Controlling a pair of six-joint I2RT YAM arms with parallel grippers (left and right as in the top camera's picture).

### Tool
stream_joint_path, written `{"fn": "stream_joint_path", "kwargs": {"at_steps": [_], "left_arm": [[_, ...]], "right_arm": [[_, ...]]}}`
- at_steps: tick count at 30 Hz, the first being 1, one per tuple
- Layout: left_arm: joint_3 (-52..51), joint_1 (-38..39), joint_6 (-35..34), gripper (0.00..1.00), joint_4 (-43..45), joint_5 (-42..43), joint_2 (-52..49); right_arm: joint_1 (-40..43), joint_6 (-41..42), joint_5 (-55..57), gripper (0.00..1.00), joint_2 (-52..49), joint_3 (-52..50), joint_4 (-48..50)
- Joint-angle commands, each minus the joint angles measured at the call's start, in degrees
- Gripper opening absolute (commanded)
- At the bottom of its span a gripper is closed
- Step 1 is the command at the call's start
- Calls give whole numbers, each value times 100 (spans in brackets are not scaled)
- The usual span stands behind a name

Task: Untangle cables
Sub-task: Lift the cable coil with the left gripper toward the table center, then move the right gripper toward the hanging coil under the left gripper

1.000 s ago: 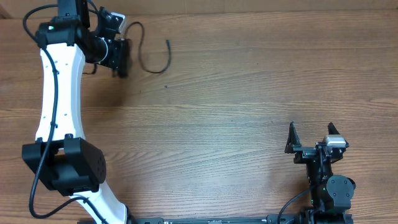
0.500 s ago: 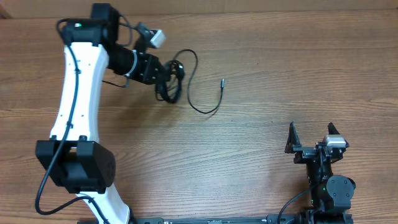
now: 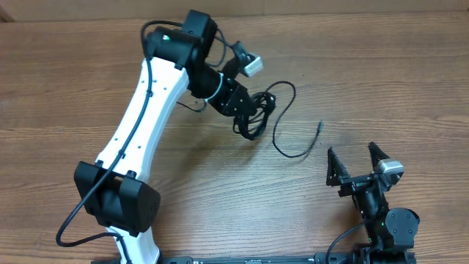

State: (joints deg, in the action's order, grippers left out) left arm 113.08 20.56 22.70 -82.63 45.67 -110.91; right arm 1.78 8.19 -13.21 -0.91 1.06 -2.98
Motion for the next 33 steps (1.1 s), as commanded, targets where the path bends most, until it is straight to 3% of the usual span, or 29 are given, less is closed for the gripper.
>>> {"fn": "stream_joint_path", "kwargs": {"at_steps": [1,8,19,25,33], "left_arm": [[107,24,127,4,17,223,92],[107,48,109,4,-133,264,92],[107,48,328,4,11,391,92],[107,48,459,4,83,387,92],[107,48,455,4,210,389,92]], "right_arm": [[17,1517,-621,100,9,-57,103],[17,2747,-1823,100,9,-57,898],[17,2780,-2870,100,2,476,605],[17,2142,-2999,100,-496,1241,-214],[17,1381,-3453,100,-2243,2542,-1373]]}}
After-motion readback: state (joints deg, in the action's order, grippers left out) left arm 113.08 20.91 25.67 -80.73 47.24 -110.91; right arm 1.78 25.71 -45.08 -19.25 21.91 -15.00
